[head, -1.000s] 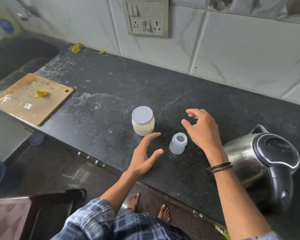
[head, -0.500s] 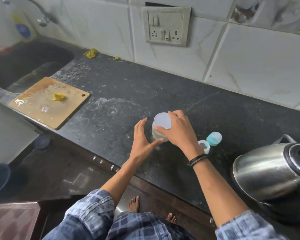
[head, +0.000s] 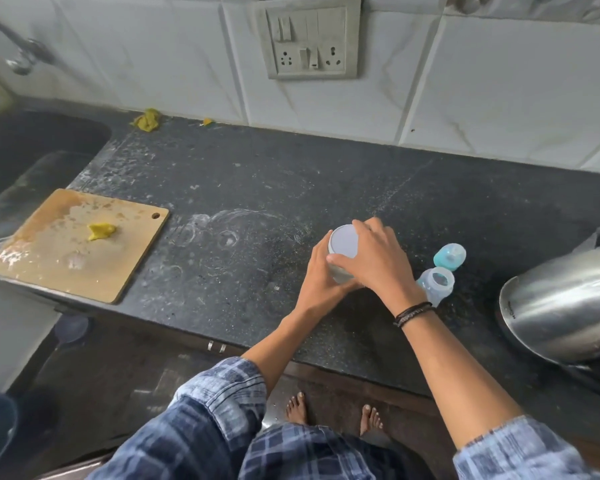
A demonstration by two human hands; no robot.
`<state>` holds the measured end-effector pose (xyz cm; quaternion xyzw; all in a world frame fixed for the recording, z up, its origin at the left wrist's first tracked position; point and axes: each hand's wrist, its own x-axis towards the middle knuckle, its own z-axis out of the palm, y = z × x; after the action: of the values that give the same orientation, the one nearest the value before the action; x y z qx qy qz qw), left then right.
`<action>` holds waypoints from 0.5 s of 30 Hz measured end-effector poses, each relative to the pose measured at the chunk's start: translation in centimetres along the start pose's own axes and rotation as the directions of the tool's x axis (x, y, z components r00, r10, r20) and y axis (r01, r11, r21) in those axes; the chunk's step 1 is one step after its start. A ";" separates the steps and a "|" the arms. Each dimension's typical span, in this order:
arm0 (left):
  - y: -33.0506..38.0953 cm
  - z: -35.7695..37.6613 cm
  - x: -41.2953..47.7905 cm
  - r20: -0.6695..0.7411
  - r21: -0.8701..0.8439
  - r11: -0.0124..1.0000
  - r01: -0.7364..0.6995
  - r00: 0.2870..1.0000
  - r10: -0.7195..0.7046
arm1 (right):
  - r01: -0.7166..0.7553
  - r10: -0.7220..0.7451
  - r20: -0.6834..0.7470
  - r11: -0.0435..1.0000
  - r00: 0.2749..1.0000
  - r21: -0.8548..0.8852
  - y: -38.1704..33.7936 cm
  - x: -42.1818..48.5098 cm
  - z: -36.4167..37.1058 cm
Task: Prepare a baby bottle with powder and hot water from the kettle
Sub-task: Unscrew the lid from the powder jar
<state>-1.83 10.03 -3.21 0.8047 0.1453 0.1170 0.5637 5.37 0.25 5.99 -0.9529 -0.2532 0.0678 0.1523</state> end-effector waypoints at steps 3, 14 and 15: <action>-0.6 0.2 0.5 -0.025 -0.016 1.000 -0.021 0.999 0.020 | 0.010 -0.012 -0.033 0.999 0.999 -0.039 -0.3 -0.2 0.1; -1.0 -0.2 1.2 -0.091 0.227 0.973 -0.036 0.994 0.058 | 0.076 -0.076 -0.017 0.997 0.997 -0.017 0.4 0.2 -0.1; -1.0 -0.2 1.2 -0.097 0.239 0.970 -0.033 0.994 0.057 | 0.082 -0.082 -0.013 0.997 0.997 -0.015 0.4 0.2 -0.2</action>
<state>-0.90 11.02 -4.08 0.8622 0.1688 0.1528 0.4526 5.79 -0.03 5.98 -0.9433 -0.2915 0.0530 0.1495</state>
